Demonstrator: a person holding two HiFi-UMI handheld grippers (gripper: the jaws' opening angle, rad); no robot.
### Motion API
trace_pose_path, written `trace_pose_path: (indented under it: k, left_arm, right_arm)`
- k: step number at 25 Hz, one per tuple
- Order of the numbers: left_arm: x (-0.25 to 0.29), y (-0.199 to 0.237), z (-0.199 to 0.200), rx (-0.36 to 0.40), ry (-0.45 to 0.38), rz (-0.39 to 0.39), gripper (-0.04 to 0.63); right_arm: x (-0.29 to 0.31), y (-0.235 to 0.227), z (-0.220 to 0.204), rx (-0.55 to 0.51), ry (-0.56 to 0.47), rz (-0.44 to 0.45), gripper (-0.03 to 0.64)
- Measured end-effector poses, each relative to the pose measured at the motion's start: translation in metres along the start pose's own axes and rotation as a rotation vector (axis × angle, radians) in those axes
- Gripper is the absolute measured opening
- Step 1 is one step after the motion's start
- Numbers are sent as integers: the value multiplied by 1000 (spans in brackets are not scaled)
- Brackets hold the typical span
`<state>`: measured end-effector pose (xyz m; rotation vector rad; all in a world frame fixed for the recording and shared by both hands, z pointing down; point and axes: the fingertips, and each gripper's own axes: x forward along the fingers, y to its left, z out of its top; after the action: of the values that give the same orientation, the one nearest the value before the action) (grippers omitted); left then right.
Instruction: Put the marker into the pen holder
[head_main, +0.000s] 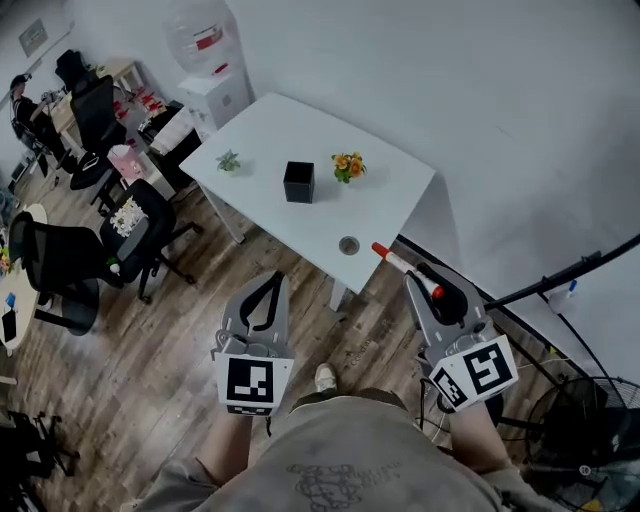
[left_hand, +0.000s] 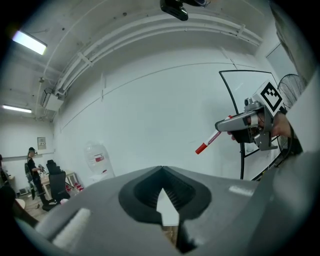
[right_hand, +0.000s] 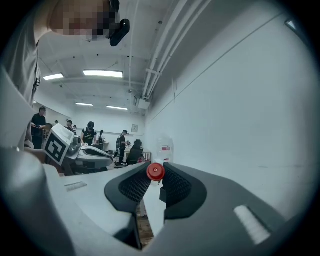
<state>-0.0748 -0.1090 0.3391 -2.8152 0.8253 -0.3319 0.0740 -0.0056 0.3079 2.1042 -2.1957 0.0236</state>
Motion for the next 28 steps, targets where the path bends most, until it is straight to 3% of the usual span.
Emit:
trace_pose_path:
  k: [14,28]
  left_arm:
    - [49,53,-17,-32,41,95,0]
    - [173,81,-8,-39,154,258,0]
  right_arm:
    - [90,-33,-5,-8,10,77,103]
    - [215,-130,-13,18,26,305,103]
